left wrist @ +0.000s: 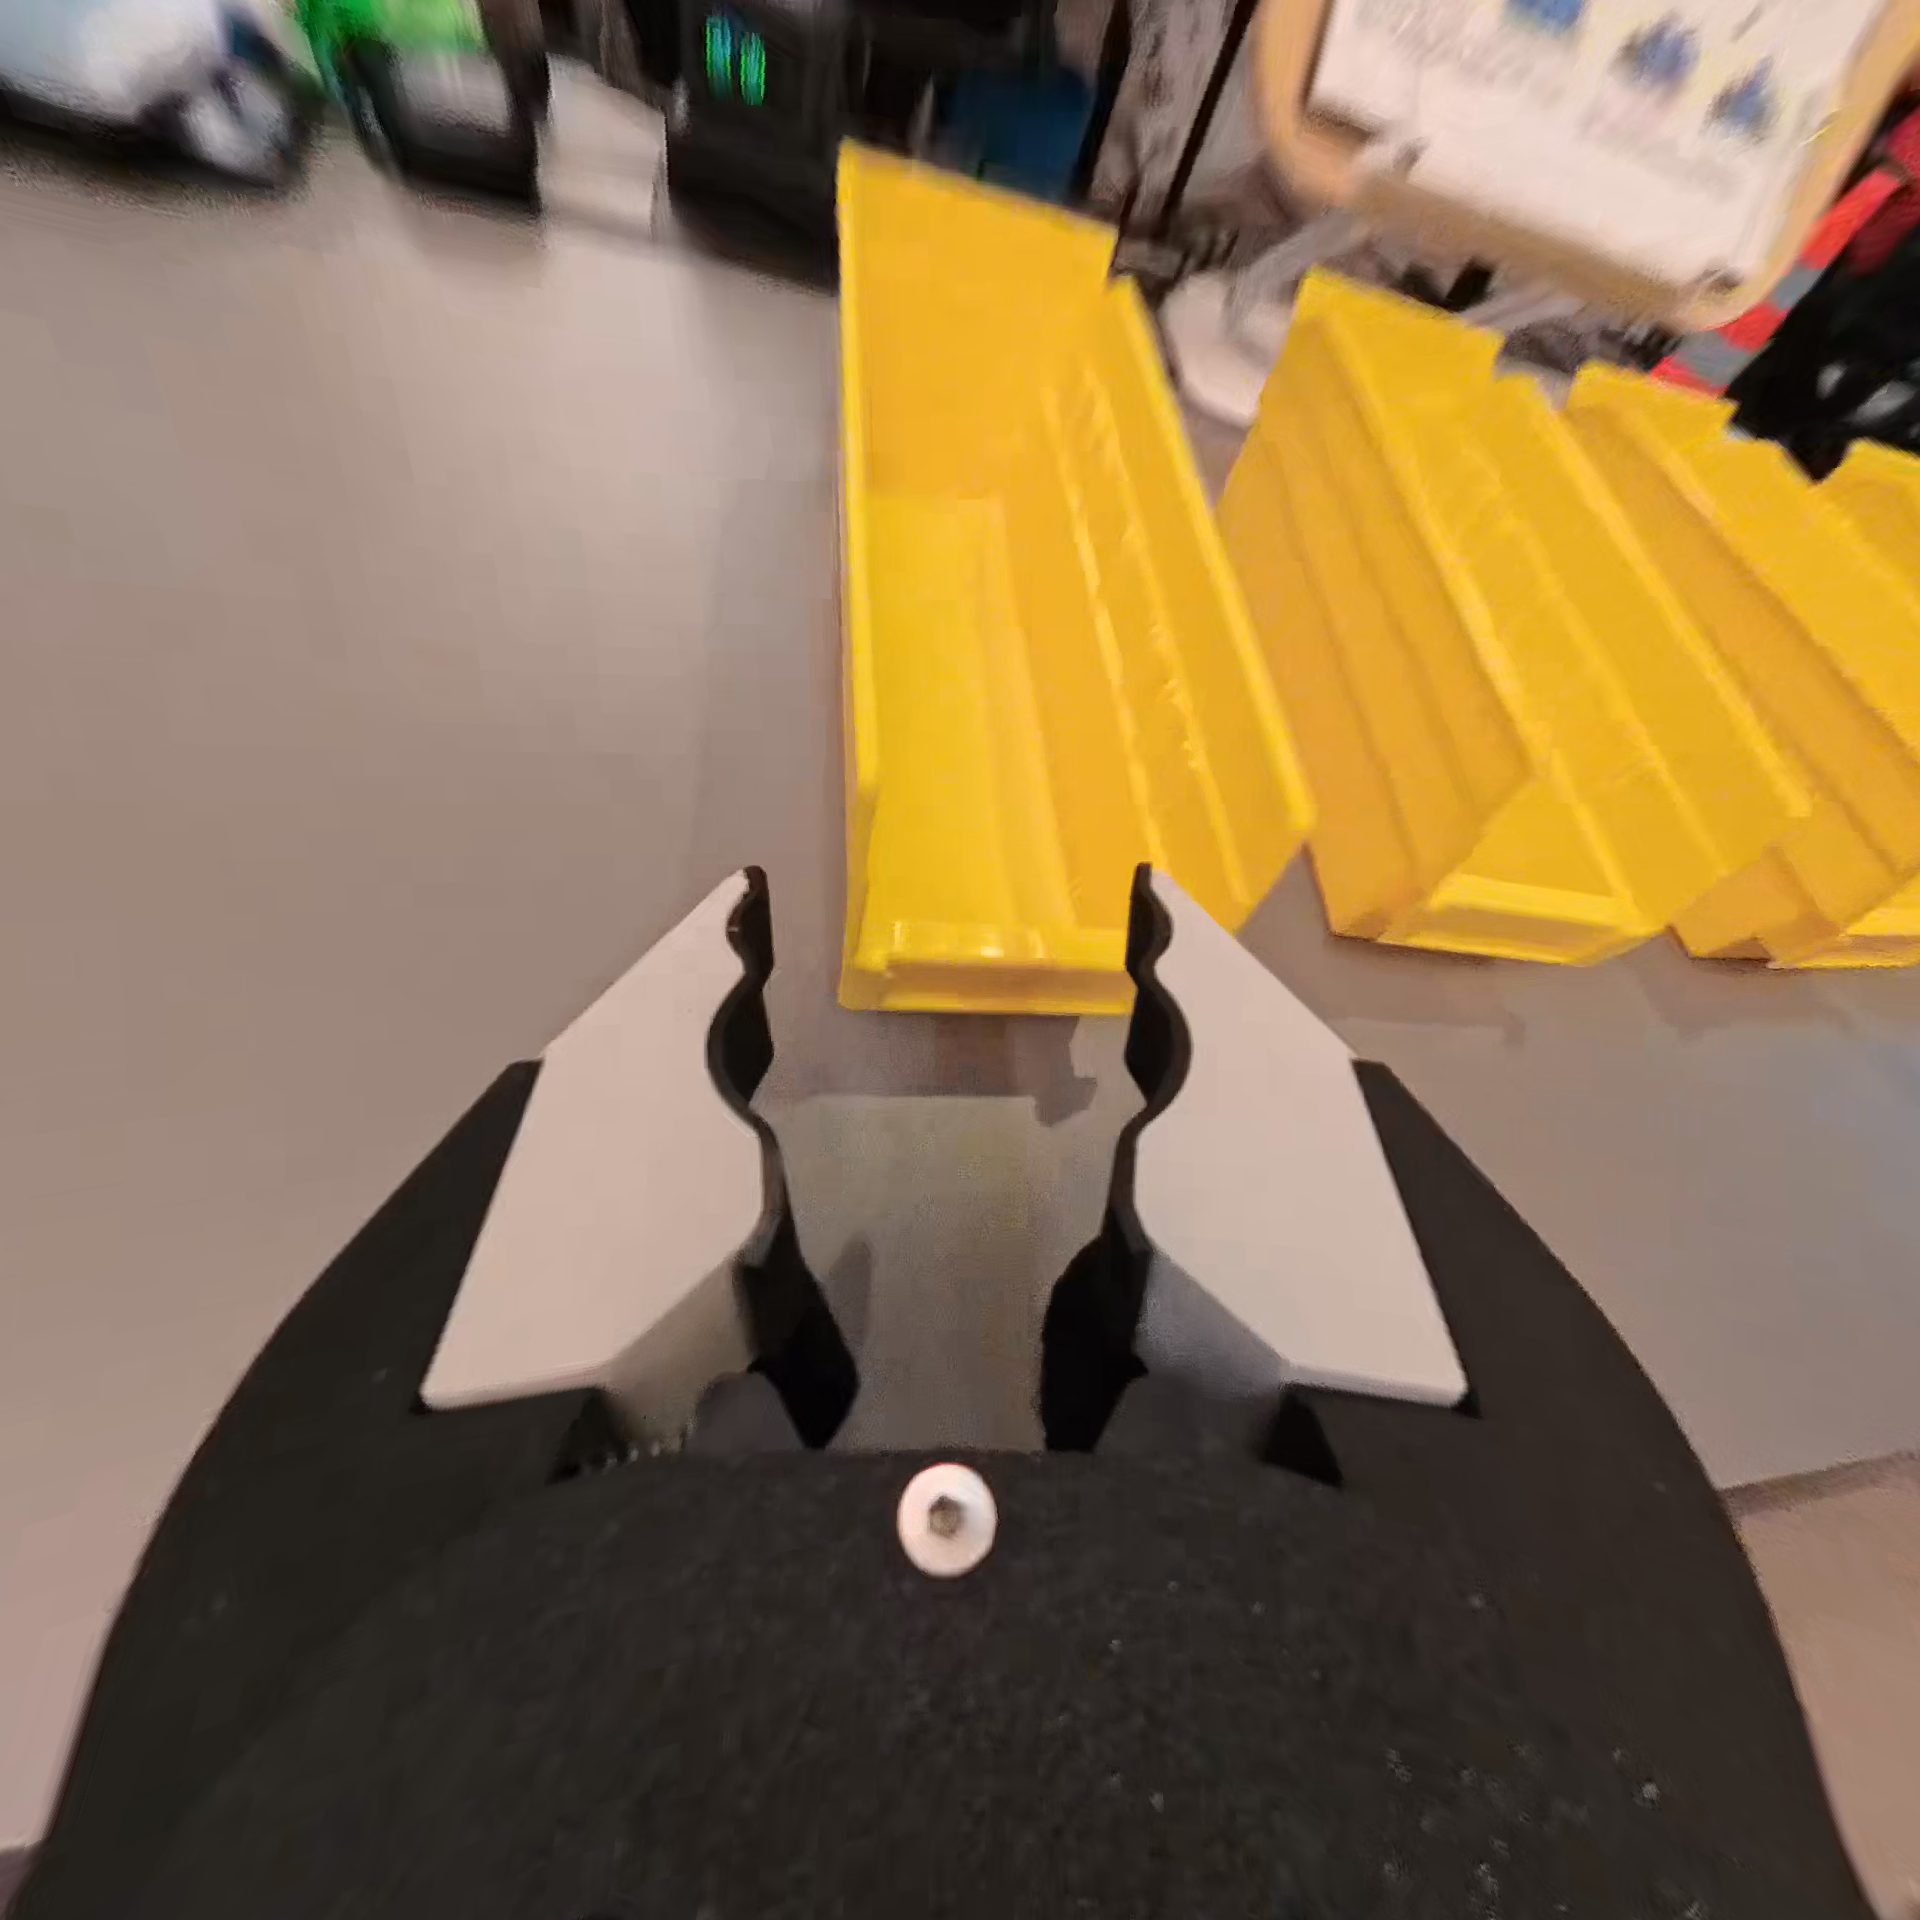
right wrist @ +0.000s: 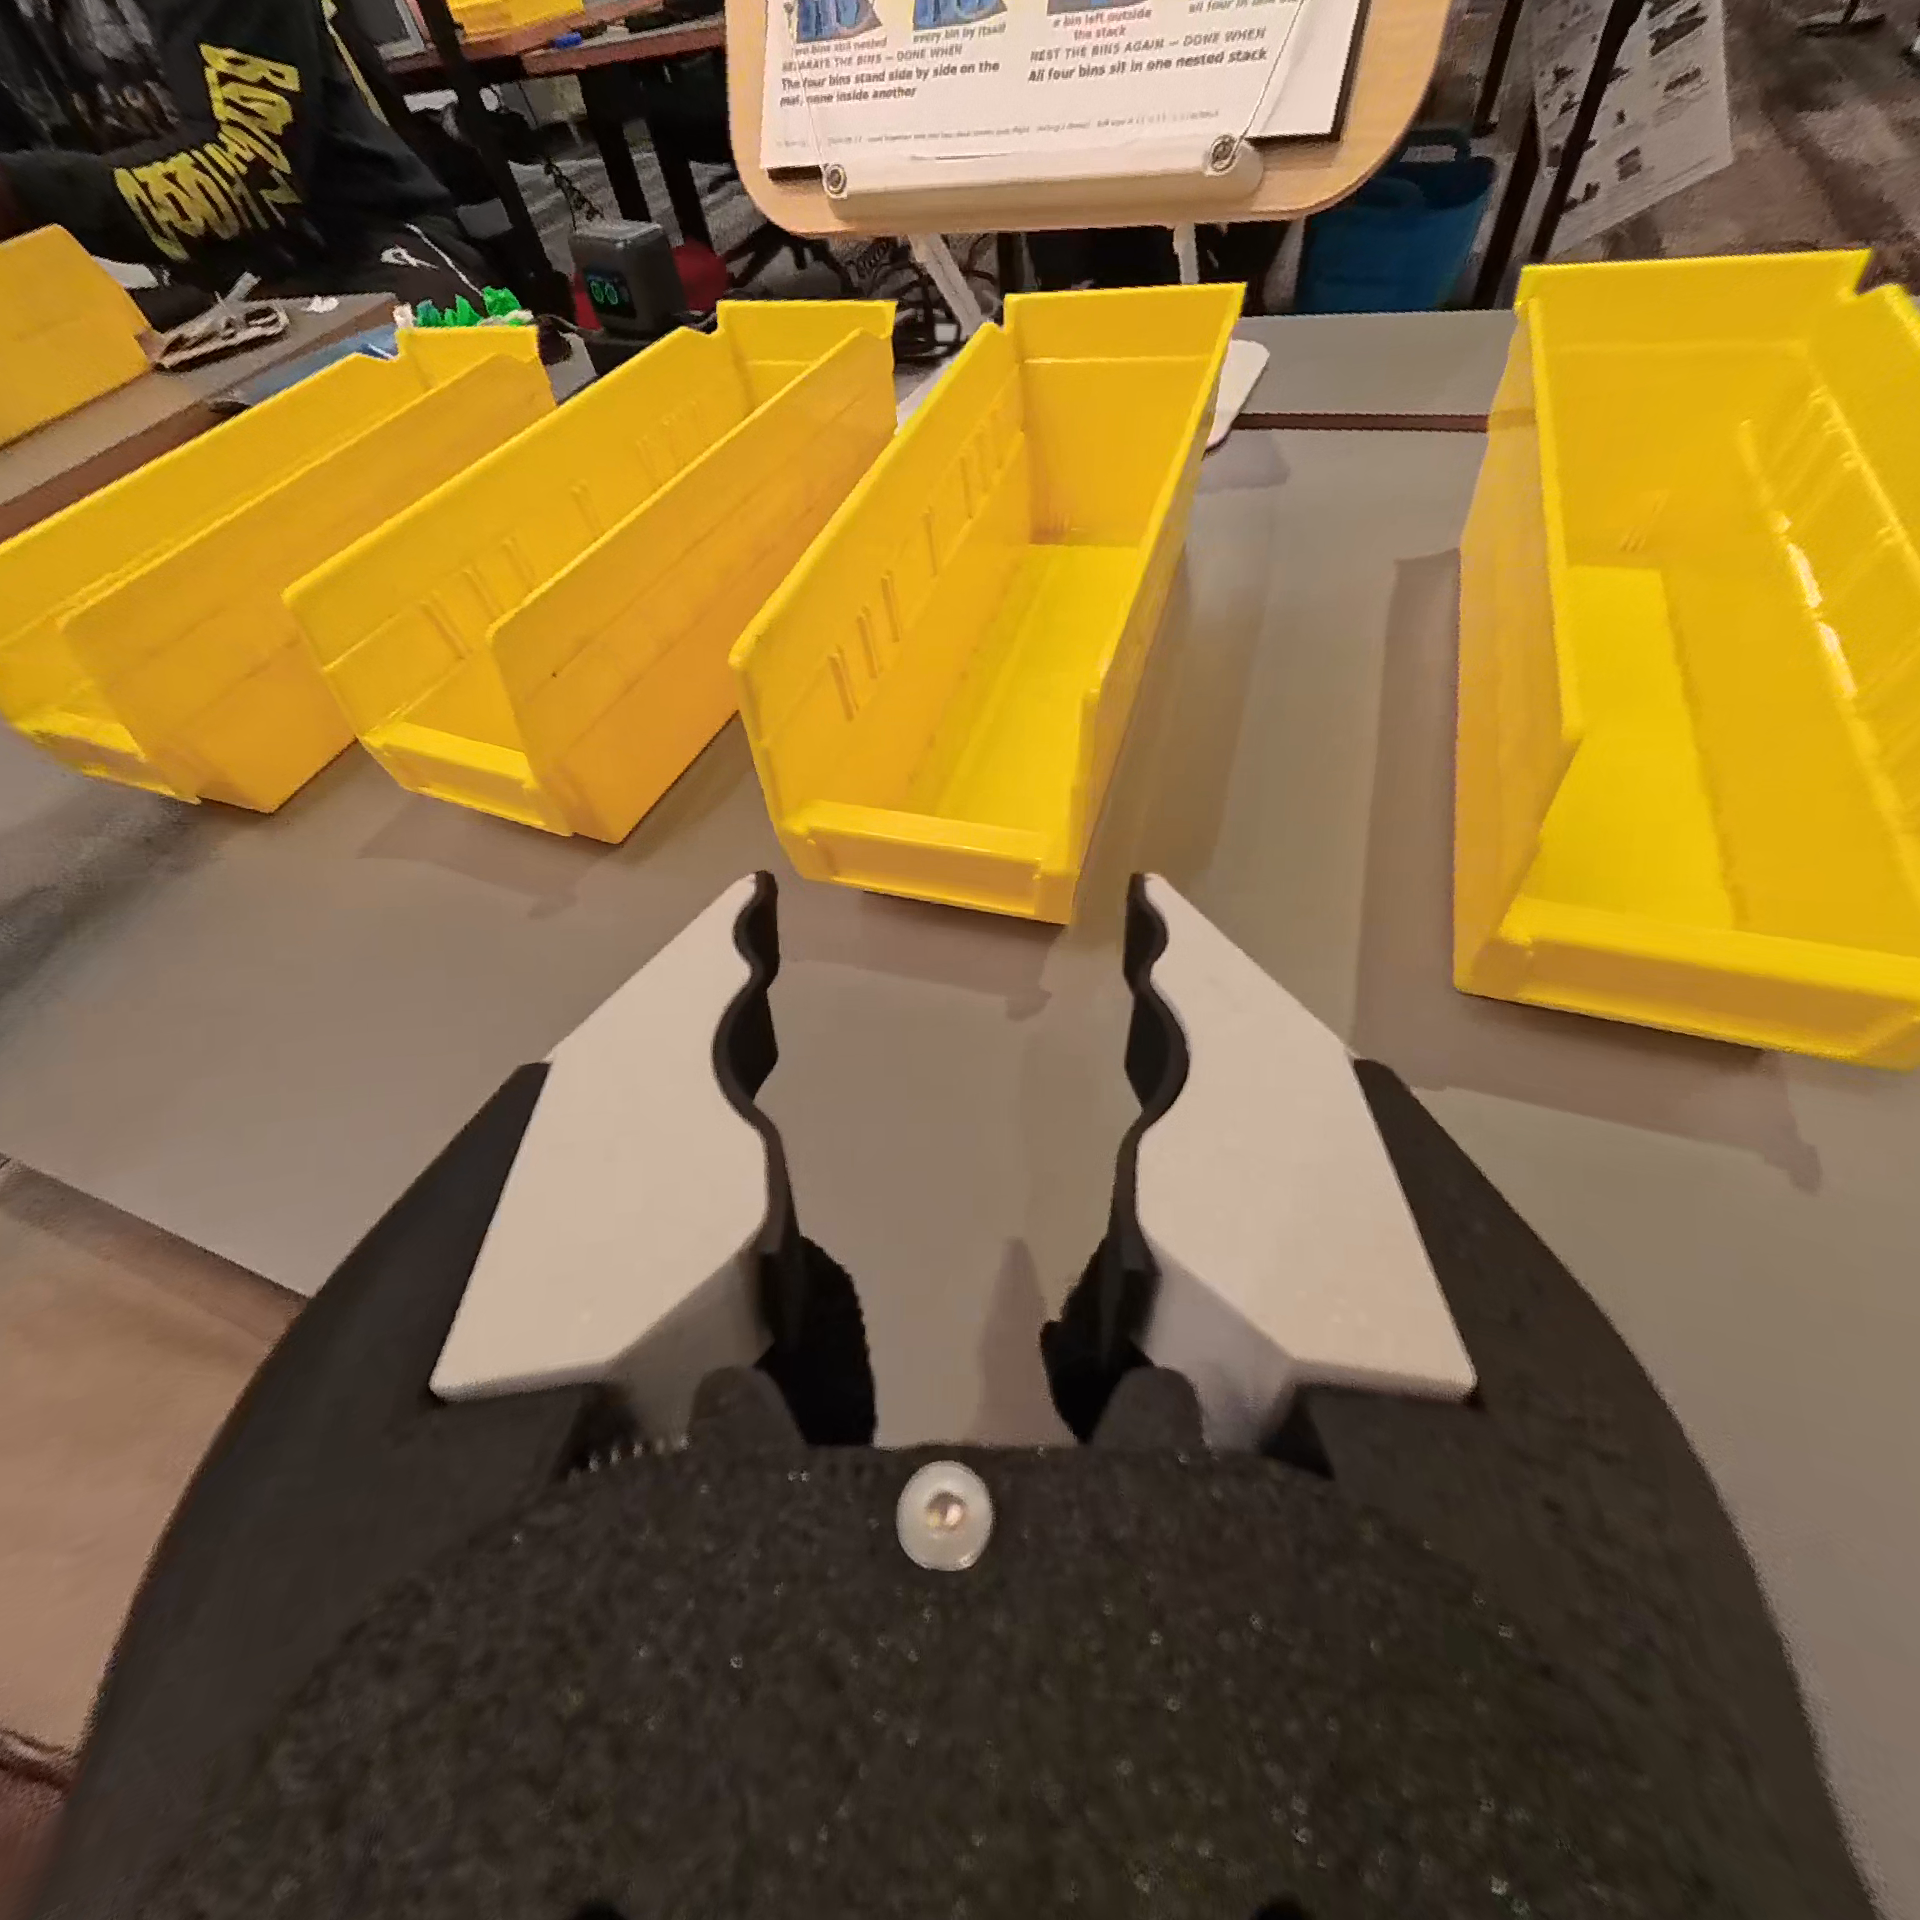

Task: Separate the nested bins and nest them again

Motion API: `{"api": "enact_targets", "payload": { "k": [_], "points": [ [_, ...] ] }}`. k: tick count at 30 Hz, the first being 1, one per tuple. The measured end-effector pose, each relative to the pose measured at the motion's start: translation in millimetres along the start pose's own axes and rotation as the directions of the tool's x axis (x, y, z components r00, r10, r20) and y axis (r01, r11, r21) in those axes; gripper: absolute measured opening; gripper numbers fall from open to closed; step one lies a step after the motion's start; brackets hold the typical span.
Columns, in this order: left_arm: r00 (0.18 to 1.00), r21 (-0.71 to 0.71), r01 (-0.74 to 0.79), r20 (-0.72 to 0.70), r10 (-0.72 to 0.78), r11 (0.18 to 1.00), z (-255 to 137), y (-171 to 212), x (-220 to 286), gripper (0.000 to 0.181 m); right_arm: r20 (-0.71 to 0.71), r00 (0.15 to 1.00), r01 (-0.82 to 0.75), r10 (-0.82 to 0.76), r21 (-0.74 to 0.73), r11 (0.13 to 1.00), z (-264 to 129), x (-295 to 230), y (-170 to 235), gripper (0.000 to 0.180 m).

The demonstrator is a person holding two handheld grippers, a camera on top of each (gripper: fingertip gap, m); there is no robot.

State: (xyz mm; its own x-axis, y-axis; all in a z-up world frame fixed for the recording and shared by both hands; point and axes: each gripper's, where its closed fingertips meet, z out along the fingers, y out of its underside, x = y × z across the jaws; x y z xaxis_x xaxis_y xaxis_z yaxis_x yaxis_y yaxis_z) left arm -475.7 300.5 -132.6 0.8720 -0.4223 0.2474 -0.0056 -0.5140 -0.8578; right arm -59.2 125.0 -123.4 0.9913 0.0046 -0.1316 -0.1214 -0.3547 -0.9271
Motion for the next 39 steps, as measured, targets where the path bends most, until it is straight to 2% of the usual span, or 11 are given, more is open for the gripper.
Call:
{"api": "enact_targets", "payload": {
  "k": [3, 7, 8, 11, 13, 15, 20, 22, 24, 30, 39],
  "points": [
    [0.99, 0.153, -0.131, 0.075, 0.121, 0.979, -39, -15, 12, 0.055, -0.021, 0.999, 0.05, -0.049, 0.022, 0.999, -2, 12, -2, 0.067],
    [0.963, 0.317, -0.252, 0.171, 0.206, 0.914, -60, -25, 23, 0.073, -0.037, 0.992, 0.122, -0.122, -0.009, 0.992, 2, 14, 6, 0.068],
    [0.96, 0.317, -0.26, 0.183, 0.21, 0.912, -58, -24, 24, 0.073, -0.017, 0.992, 0.129, -0.129, -0.019, 0.992, 4, 9, 9, 0.068],
    [0.968, 0.129, -0.245, 0.086, 0.235, 0.961, -33, 6, 32, 0.071, 0.028, 0.992, 0.129, -0.127, -0.068, 0.989, 11, -6, 19, 0.072],
    [0.984, 0.064, -0.176, 0.008, 0.176, 0.982, -22, 20, 39, 0.075, 0.047, 0.991, 0.132, -0.129, -0.091, 0.987, 15, -13, 23, 0.072],
    [0.99, 0.046, -0.127, -0.058, 0.13, 0.991, -17, 25, 46, 0.066, 0.052, 0.989, 0.143, -0.139, -0.095, 0.985, 16, -18, 25, 0.072],
    [0.989, 0.108, -0.12, -0.078, 0.129, 0.987, -18, 13, 51, 0.056, 0.088, 0.988, 0.134, -0.124, -0.122, 0.983, 19, -27, 35, 0.072],
    [0.988, 0.168, -0.102, -0.095, 0.119, 0.98, -27, -1, 57, 0.036, 0.086, 0.991, 0.116, -0.104, -0.147, 0.982, 19, -24, 41, 0.074],
    [0.988, 0.227, -0.077, -0.114, 0.105, 0.971, -36, -14, 65, 0.028, 0.074, 0.991, 0.117, -0.108, -0.136, 0.984, 17, -19, 39, 0.074],
    [0.985, 0.188, -0.104, -0.116, 0.127, 0.977, -31, -4, 74, 0.051, 0.045, 0.996, 0.081, -0.077, -0.097, 0.992, 9, -7, 31, 0.077],
    [0.984, 0.155, -0.157, -0.061, 0.168, 0.975, -25, 2, 71, 0.053, 0.062, 0.994, 0.098, -0.092, -0.099, 0.99, 8, -18, 31, 0.079]
  ]
}}
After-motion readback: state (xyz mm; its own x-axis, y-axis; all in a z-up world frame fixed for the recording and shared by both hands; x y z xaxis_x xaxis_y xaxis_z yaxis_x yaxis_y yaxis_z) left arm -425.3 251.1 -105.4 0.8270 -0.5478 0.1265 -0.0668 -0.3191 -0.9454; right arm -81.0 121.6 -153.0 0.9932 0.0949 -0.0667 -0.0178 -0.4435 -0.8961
